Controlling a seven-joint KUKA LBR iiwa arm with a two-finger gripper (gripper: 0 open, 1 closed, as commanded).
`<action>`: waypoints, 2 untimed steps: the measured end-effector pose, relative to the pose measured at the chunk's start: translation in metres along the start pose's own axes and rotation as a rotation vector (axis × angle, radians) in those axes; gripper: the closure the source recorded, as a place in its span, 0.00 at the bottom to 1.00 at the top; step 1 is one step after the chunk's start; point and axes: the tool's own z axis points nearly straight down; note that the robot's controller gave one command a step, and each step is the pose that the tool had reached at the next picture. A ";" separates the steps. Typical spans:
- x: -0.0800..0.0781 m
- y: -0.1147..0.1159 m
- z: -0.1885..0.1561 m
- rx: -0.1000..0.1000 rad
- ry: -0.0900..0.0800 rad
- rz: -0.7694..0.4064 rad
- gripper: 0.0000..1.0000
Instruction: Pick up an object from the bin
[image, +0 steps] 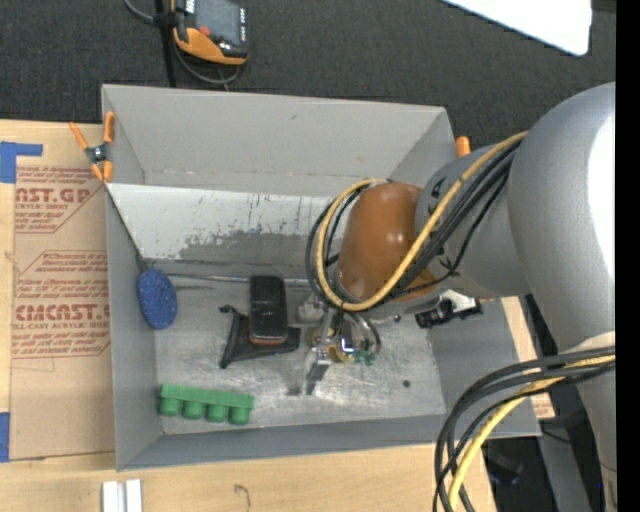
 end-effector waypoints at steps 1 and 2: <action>0.022 0.004 0.005 0.002 0.011 0.085 0.00; 0.002 0.010 -0.001 0.001 0.009 0.162 0.00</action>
Offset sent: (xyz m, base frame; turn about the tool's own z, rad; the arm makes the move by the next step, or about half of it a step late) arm 0.0400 0.0196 0.0174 0.5922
